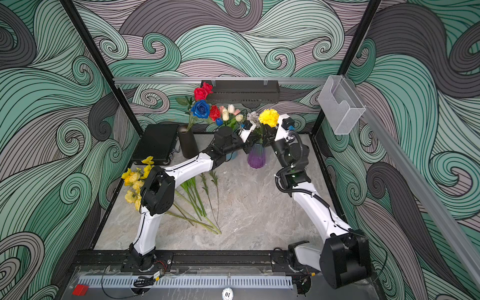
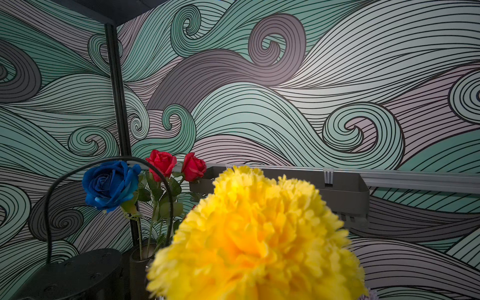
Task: Pick out yellow flowers from the vase
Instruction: Pick up the flower from the vase, then place the flower at the center of the board.
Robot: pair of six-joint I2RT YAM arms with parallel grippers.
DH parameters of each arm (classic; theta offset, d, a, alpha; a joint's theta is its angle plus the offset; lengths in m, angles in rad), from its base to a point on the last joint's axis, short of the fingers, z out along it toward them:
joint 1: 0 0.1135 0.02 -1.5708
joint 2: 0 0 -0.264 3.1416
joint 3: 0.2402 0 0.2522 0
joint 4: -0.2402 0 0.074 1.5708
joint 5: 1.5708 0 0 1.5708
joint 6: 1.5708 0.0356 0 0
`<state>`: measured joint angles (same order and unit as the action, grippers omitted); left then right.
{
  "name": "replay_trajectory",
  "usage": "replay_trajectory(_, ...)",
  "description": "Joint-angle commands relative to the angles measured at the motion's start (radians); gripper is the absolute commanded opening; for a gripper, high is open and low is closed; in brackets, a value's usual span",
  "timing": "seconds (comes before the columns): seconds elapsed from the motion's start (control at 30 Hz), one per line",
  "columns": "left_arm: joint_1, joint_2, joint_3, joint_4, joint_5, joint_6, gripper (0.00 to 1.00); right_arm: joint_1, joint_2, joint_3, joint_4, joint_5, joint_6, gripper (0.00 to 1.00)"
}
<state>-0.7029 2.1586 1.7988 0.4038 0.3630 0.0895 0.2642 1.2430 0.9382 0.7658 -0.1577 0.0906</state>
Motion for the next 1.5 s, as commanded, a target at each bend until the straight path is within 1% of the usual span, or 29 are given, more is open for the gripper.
replay_trajectory(0.0,0.001,0.003,0.025,-0.013,0.017,0.021,0.07,-0.003,-0.002,0.007,0.022,-0.005,0.009,0.32)
replay_trajectory(0.17,0.001,-0.023,-0.001,-0.008,0.015,0.027,0.02,-0.003,0.001,0.012,0.019,0.002,0.008,0.32)
replay_trajectory(0.3,0.0,-0.049,-0.019,-0.006,0.013,0.027,0.01,-0.003,-0.009,0.011,0.015,0.007,0.011,0.33)
replay_trajectory(0.53,-0.003,-0.12,-0.053,-0.012,-0.005,0.021,0.01,-0.003,-0.067,-0.015,-0.033,0.039,-0.009,0.44)
replay_trajectory(0.67,-0.003,-0.155,-0.039,-0.069,-0.026,0.027,0.02,-0.003,-0.116,-0.057,-0.049,0.075,-0.023,0.51)
replay_trajectory(0.9,-0.003,-0.213,-0.016,-0.151,-0.061,0.025,0.02,-0.004,-0.19,-0.117,-0.096,0.082,-0.046,0.55)
replay_trajectory(1.13,-0.003,-0.324,-0.013,-0.247,-0.057,-0.038,0.02,-0.005,-0.274,-0.193,-0.158,0.038,-0.046,0.56)
replay_trajectory(1.27,-0.004,-0.409,-0.015,-0.337,-0.025,-0.093,0.01,-0.003,-0.326,-0.239,-0.18,0.01,-0.002,0.56)
replay_trajectory(1.33,-0.004,-0.453,-0.023,-0.399,-0.011,-0.118,0.01,-0.003,-0.345,-0.261,-0.181,-0.029,0.014,0.56)
replay_trajectory(1.4,-0.005,-0.508,-0.07,-0.424,0.008,-0.148,0.01,-0.001,-0.365,-0.272,-0.209,-0.087,0.012,0.55)
replay_trajectory(1.47,-0.006,-0.563,-0.141,-0.408,0.04,-0.176,0.01,0.0,-0.384,-0.285,-0.23,-0.137,0.012,0.55)
